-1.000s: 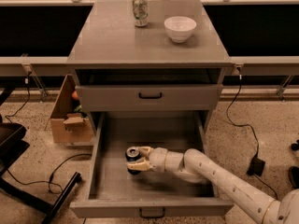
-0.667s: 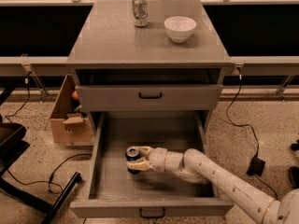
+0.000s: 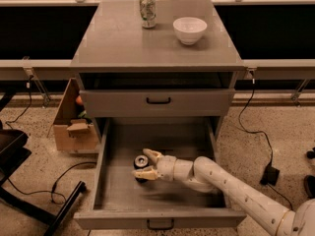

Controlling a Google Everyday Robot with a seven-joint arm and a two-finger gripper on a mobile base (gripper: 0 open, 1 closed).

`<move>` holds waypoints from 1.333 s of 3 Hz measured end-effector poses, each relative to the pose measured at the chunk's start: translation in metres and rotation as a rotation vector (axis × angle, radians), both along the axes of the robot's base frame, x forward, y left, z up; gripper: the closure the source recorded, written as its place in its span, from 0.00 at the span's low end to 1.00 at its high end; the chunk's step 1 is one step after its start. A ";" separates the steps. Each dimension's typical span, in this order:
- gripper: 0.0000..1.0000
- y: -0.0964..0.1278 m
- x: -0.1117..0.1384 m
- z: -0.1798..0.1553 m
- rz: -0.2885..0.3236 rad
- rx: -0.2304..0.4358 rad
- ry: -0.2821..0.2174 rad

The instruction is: Place pepsi can into middle drawer

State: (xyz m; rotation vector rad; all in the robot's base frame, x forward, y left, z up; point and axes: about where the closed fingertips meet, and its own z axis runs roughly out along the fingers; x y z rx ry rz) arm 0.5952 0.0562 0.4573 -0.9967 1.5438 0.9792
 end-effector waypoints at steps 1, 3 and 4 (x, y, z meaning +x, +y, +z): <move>0.00 0.000 0.000 0.000 0.000 0.000 0.000; 0.00 0.004 0.001 0.011 0.021 -0.023 0.005; 0.00 -0.013 -0.019 0.029 0.050 -0.103 0.042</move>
Offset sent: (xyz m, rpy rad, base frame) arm 0.0000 0.0000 0.0000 0.0000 0.0000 0.0000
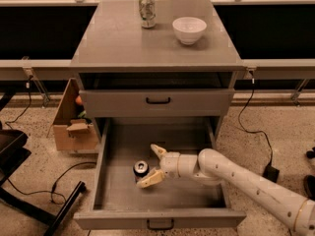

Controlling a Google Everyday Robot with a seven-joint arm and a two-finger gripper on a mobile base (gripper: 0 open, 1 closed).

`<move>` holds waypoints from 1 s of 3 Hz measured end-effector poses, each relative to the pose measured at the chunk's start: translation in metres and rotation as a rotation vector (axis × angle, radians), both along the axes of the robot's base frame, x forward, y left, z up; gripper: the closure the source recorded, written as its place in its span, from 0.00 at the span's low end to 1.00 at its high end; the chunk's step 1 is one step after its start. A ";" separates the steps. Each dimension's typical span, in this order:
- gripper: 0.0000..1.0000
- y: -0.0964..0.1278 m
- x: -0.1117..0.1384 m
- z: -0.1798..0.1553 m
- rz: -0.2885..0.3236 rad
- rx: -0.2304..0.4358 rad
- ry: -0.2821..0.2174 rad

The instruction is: Place pepsi can into middle drawer

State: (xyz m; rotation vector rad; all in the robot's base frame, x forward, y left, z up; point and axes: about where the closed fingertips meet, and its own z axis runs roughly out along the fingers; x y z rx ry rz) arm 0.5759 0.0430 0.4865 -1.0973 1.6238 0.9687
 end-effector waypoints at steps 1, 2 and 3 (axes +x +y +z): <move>0.00 -0.024 -0.047 0.029 0.039 -0.110 0.085; 0.00 -0.046 -0.080 0.070 0.106 -0.223 0.151; 0.00 -0.076 -0.076 0.133 0.125 -0.362 0.169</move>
Offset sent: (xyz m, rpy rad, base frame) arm -0.1005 -0.1016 0.2150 -0.4816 0.1013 0.2070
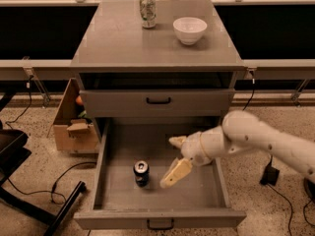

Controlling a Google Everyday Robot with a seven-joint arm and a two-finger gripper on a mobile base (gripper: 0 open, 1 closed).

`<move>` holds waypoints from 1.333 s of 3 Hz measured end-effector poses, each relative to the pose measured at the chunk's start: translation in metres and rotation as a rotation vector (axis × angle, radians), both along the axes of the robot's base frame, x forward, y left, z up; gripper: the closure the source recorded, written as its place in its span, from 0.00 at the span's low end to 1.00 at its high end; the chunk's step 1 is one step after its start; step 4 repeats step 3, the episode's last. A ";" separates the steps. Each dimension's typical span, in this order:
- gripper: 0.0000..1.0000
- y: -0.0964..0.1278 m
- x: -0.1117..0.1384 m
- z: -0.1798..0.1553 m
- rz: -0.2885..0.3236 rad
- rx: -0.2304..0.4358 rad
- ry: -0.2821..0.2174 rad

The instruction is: Place pepsi can into middle drawer

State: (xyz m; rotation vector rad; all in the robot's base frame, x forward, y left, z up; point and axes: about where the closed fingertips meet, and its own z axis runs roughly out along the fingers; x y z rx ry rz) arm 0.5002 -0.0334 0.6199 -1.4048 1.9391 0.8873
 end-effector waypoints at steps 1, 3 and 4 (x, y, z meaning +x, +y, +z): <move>0.00 -0.037 0.031 0.072 -0.037 -0.195 -0.082; 0.00 -0.086 0.077 0.130 -0.141 -0.556 -0.161; 0.00 -0.086 0.077 0.130 -0.141 -0.556 -0.161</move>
Offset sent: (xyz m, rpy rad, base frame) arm 0.1058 -0.1325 0.1936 -0.8408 -0.2248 -0.2124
